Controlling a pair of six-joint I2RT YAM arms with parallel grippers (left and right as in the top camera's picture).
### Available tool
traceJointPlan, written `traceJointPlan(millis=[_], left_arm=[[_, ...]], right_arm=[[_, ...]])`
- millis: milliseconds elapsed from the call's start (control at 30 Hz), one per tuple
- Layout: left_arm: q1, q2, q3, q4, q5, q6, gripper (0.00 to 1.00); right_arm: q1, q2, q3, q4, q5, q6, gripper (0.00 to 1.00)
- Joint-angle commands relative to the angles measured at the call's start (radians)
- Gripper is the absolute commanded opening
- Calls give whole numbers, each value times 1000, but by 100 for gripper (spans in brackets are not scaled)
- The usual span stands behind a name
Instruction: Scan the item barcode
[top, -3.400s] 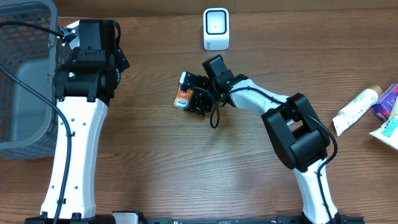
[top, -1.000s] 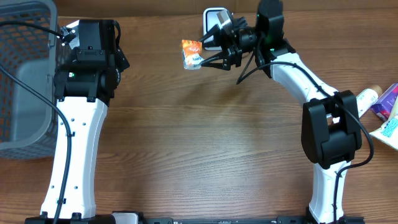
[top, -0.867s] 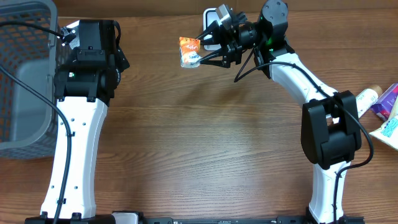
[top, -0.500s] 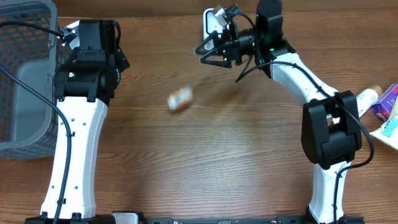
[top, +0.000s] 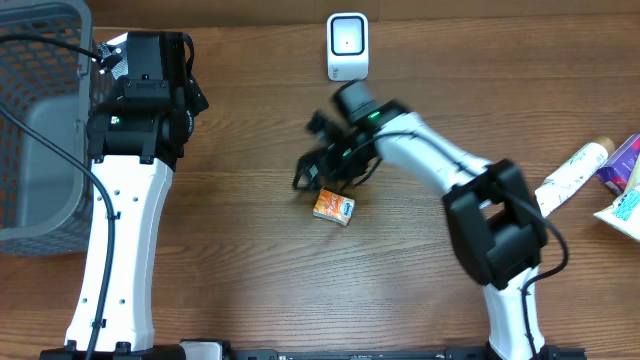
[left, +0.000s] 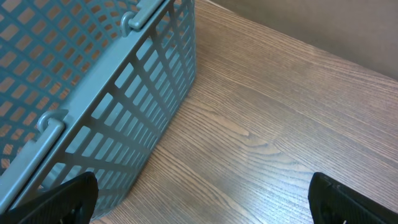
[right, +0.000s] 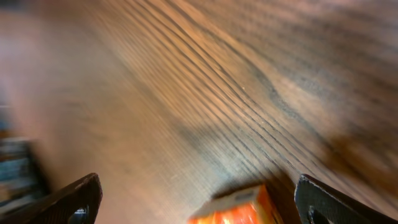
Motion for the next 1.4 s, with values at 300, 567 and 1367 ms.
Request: traceJointPlan(millis=[300,567,1367], left_arm=[[4,4,0,3,-13,-17,100],[4,4,0,3,-13,-17,100],[4,4,0,3,-13,-17,100]], right_arm=[[106,-47,183,-159,773,222,100],[106,-51,430,-529,795,872,100],[130,-46,118,-447,524,808,100]])
